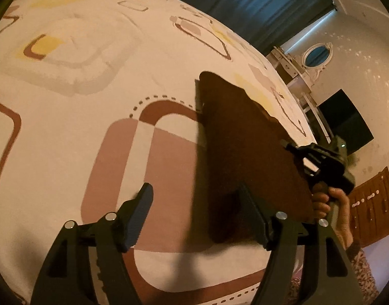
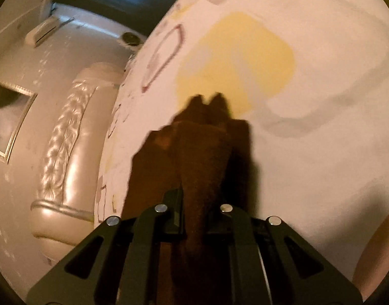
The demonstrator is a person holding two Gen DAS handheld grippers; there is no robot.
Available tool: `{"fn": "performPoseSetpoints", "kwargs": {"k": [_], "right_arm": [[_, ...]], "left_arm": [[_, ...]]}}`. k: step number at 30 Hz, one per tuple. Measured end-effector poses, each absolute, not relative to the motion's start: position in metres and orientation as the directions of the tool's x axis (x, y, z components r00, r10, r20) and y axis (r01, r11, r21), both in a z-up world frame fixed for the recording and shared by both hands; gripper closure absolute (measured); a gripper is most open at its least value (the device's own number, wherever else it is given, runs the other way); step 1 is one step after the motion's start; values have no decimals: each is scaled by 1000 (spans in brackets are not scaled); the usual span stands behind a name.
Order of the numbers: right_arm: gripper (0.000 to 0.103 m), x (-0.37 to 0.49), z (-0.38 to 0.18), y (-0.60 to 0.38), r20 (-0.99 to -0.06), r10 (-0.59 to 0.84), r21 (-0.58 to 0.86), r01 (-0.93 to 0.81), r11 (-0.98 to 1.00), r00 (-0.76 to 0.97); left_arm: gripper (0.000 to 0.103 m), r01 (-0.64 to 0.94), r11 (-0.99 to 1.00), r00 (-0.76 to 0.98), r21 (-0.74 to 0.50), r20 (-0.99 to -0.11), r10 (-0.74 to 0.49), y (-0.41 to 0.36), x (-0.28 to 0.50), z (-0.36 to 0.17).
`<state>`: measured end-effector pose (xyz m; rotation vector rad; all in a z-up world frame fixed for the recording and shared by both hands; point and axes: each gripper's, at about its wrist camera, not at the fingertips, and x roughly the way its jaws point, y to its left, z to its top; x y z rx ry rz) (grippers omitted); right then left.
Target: Fold small clothes
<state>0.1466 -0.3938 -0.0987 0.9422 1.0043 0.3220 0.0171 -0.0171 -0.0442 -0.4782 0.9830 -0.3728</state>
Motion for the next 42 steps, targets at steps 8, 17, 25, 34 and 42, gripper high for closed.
{"fn": "performPoseSetpoints", "kwargs": {"k": [8,17,25,34,42], "right_arm": [[94,132,-113,-399,-529,631,830,193,523,567],[64,82,-91,-413,-406,699,909,187,371,589],[61,14,-97,-410,-366,779,930,235,283,510],[61,0,-109,-388,-343,822,936,239,258,456],[78,12,-110,-379,-345,819,936,229,266,459]], "left_arm": [[34,111,850,521,-516,-698,-491,-3,13,-44],[34,361,877,573,-318,-666,-477,-31,-20,-26],[33,513,851,605,-108,-657,-449,-66,-41,-26],[33,435,895,624,-103,-682,-381,-69,-21,-42],[33,404,915,663,-9,-686,-300,-76,-17,-49]]}}
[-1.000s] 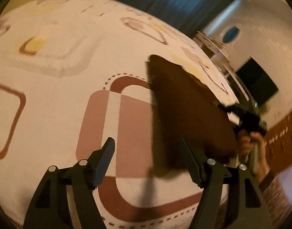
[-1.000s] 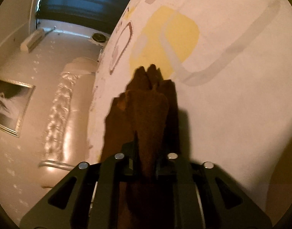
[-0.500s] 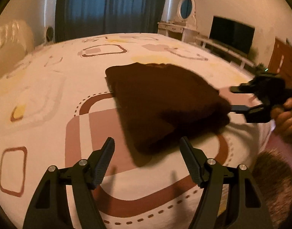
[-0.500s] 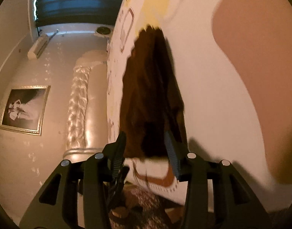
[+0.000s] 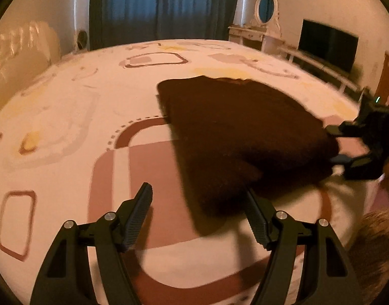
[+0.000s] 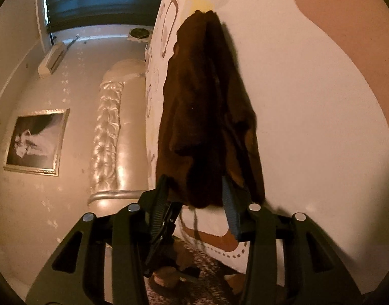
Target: Fold small clothes
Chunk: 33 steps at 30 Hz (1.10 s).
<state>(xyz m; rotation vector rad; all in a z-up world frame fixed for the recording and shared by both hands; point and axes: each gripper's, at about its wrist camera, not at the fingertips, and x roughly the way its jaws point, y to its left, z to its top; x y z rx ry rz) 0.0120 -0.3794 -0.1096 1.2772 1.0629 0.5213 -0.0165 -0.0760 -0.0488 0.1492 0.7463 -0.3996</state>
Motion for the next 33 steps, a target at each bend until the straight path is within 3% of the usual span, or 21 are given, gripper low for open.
{"fn": "performPoseSetpoints", "kwargs": {"k": [2,3,12,16,33], "right_arm": [[94,15,-107,-378,-364,815,931,212,298,451],[96,15,-105,-378,-372,812,928,202,313,449],[98,7,-97,-383,-458,768,886,162,434,448],[99,-2,-123,-385,-441,776,897,191,398,451],[99,-6,-124,-392,-427,773,903,179,390,469]], "left_arm": [[30,383,924,662,-3,-696,-276,-70,-12,-53],[29,372,927,657,-33,-697,-288,-65,-11,-53],[29,292,928,618,-234,-694,-369,-34,-8,-60],[29,298,927,618,-227,-695,-369,-34,-10,-61],[29,310,918,594,-248,-703,-391,-26,-15,-60]]}}
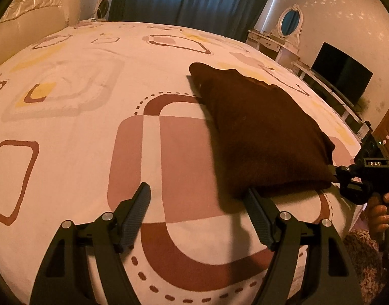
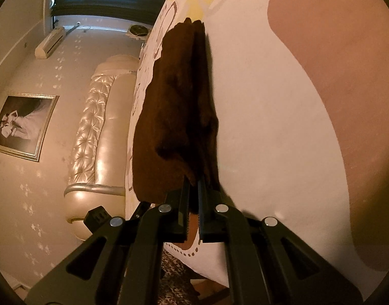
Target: Fold small clothes
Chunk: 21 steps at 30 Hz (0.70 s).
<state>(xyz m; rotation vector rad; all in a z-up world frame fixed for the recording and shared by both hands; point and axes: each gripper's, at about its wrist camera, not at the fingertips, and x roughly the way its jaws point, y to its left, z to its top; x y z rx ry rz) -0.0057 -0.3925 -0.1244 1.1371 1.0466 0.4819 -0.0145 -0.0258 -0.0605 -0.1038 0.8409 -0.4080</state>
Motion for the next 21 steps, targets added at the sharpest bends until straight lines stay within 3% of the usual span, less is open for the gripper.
{"fn": "performPoseSetpoints", "kwargs": {"k": [4,10,17,21], "right_arm": [[99,-7,-124,-392,-429,773,902,180,391,468],[97,-8,-120,-401,-441,778,897,190,399,448],[60,-11,-115,-421,-405,779,914,205,349,478],[46,0,-110,-406,-409,789,912,174,372,458]], "left_arm": [[29,303,910,581,-284,-702,-412,-19,-17,-58],[29,272,824,513,-497,-650,-561,10,-21,-48],[29,245,747,445,-617,-613,-653,11,2,-48],[29,225,710,389,-668,-606,-694,-8,23,-61]]}}
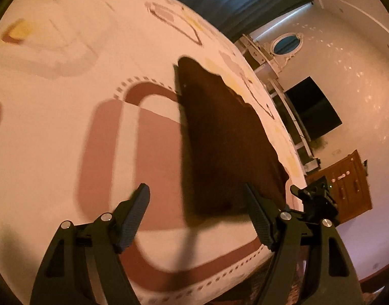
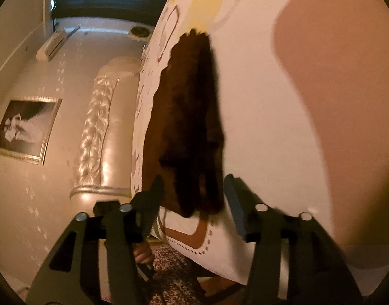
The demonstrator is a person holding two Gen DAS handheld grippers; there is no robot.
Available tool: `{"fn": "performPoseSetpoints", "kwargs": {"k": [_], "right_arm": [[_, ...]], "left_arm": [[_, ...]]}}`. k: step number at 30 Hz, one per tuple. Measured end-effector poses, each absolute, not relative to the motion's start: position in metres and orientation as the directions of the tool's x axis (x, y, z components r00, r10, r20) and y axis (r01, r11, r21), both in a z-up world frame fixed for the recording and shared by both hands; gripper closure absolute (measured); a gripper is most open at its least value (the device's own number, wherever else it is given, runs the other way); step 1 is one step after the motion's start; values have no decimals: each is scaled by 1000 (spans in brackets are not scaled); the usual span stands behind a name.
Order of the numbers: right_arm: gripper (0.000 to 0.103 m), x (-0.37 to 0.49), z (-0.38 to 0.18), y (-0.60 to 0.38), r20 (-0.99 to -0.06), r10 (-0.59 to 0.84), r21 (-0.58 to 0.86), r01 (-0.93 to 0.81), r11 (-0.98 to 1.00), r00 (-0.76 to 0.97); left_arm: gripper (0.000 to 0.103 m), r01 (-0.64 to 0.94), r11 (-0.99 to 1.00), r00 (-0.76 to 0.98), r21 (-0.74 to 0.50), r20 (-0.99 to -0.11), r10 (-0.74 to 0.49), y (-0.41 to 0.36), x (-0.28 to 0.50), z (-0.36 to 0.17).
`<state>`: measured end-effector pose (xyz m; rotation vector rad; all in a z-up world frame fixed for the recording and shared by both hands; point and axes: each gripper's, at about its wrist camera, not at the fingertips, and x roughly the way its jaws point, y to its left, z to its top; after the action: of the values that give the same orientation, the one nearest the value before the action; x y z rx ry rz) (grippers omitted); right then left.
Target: Fold small clothes
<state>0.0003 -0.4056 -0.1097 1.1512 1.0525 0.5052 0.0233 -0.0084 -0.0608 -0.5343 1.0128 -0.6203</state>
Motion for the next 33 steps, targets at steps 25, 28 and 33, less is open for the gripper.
{"fn": "performPoseSetpoints", "kwargs": {"k": [25,28,33], "right_arm": [[85,26,-71,-379,-503,742,840,48,541,444],[85,20,-79,-383,-525,734,830,65,554,431],[85,8,-102,-385,-525,742,839,107,534,416]], "left_arm": [[74,170,812,391,-558,-718,-575,-78,8,-32],[74,196,822,388,-534,-728,-565,-84,-1,-34],[74,195,832,378,-520,-743,-553,-83,-6,-49]]}}
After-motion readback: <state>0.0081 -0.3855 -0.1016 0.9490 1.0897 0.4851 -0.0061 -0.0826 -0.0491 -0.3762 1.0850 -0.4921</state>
